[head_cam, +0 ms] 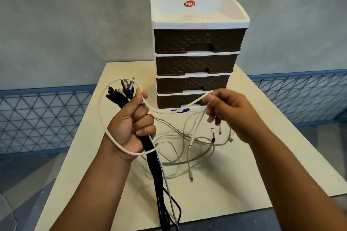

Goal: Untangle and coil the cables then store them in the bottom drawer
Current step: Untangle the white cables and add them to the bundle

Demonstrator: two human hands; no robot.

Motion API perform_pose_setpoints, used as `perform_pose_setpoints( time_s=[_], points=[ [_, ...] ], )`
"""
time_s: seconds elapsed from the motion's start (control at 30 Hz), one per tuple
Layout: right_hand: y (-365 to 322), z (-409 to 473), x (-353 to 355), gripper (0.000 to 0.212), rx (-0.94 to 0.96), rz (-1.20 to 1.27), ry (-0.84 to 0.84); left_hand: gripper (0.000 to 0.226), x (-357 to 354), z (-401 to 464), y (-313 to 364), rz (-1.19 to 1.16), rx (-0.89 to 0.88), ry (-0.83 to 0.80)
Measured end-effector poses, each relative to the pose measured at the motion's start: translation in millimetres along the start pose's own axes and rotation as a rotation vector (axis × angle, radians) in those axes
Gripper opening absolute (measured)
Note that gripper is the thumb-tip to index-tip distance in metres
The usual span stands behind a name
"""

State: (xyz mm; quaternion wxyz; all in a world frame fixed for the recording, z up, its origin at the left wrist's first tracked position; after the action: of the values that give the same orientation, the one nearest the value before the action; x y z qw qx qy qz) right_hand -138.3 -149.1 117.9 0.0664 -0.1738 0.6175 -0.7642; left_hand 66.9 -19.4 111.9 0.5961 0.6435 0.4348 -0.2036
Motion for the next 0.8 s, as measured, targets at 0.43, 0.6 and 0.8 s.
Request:
perform_pose_setpoints(
  time_s=[0.43,0.6,0.8],
  points=[
    [-25.1,-7.3,9.4,0.025,-0.345,0.511,0.110,0.016,-25.4,-20.0,-36.7,0.486,0.023,0.146],
    [-46.0,-17.5,22.6,0.028,-0.247,0.793,0.058,0.028,-25.0,-17.2,-42.8,0.548,0.023,0.229],
    [-64.3,-42.0,35.1,0.015,0.037,1.040,-0.288,0.025,-19.9,-13.3,-43.7,0.597,-0.058,0.352]
  ],
)
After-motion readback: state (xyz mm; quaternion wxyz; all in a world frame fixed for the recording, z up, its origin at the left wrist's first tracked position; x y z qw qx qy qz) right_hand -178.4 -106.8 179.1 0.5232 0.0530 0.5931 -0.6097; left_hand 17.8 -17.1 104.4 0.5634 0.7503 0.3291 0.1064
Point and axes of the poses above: each hand's wrist, its own z-axis towards the middle knuckle, its own x-axis out of the back of the hand, y = z × x, the point moved 1 cm from there along z, towards the middle knuckle, and after that the axes turned 14 degrees about y, right-handed, at the moved point
